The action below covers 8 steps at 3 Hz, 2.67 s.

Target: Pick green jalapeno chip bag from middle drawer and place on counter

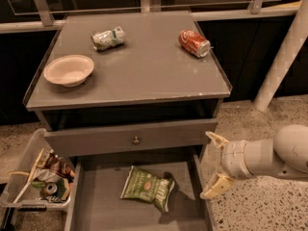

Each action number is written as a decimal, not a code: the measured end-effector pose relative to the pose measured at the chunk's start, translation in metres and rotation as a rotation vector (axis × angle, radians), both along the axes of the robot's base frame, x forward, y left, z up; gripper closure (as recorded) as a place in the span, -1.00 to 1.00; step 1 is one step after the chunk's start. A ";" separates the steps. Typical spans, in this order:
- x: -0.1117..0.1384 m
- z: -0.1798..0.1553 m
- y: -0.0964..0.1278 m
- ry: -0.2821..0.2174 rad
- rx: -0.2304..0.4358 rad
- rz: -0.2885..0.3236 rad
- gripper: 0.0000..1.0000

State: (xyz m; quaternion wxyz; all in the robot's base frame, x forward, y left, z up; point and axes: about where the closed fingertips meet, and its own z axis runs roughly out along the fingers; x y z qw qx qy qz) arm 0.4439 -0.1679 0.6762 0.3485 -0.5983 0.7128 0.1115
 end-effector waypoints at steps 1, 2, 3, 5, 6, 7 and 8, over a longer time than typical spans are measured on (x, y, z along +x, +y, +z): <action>0.000 0.000 0.000 0.000 0.000 0.000 -1.00; 0.002 -0.010 0.003 0.014 0.002 -0.001 -1.00; 0.002 -0.038 0.011 0.027 0.026 0.001 -1.00; 0.003 -0.078 0.019 0.037 0.071 0.012 -1.00; 0.004 -0.091 0.027 0.049 0.091 0.014 -1.00; 0.004 -0.131 0.045 0.104 0.105 0.025 -1.00; 0.006 -0.169 0.060 0.145 0.119 0.027 -1.00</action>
Offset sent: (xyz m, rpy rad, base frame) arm 0.0040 0.0042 -0.0221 0.0044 0.0305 -0.0099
